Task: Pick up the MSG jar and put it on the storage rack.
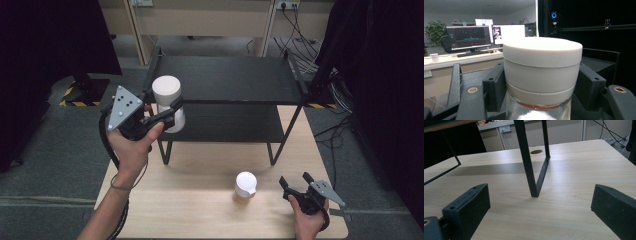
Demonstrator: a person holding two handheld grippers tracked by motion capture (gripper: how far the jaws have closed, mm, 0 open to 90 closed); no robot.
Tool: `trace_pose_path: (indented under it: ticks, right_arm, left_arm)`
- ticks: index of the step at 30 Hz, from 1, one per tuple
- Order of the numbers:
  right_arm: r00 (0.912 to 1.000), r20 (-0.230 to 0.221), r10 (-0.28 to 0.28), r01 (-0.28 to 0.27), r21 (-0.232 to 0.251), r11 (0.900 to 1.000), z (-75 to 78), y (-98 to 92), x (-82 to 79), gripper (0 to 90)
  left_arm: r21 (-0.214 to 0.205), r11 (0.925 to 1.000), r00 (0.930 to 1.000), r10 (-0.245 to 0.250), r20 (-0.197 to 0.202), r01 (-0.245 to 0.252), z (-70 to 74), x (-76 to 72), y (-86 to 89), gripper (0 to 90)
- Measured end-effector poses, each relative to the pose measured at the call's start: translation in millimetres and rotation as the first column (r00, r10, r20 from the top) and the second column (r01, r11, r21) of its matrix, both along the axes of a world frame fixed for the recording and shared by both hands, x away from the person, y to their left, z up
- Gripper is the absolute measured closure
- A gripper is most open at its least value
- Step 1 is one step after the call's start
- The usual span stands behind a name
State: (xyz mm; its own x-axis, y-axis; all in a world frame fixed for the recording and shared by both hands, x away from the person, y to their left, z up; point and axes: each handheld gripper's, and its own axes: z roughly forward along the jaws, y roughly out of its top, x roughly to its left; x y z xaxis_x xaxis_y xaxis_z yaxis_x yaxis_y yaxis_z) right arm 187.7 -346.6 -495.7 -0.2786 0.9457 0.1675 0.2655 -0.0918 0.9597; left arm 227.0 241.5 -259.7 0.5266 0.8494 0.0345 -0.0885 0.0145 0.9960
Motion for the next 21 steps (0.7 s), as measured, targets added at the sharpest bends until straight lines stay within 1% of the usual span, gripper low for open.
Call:
trace_pose_path:
  ticks: [8, 17, 21]
  right_arm:
    - [1.0000, 0.000, -0.001, 0.001, 0.000, 1.0000, 0.0, 0.1, 0.0, 2.5]
    - [1.0000, -0.003, -0.001, 0.001, 0.005, 1.0000, 0.1, -0.6, 0.4, 2.5]
    - [1.0000, -0.002, -0.001, 0.001, 0.004, 1.0000, 0.0, -0.5, 0.2, 2.5]
  left_arm:
    - [-0.013, 0.9999, 0.9999, -0.005, -0.010, 0.005, 7.5, 5.7, -0.4, 33.9]
    - [-0.006, 1.0000, 0.9999, 0.000, -0.013, -0.001, 15.7, 11.2, -3.0, 33.9]
    - [-0.011, 0.9999, 0.9999, 0.003, -0.017, -0.003, 18.9, 14.3, -3.1, 33.9]
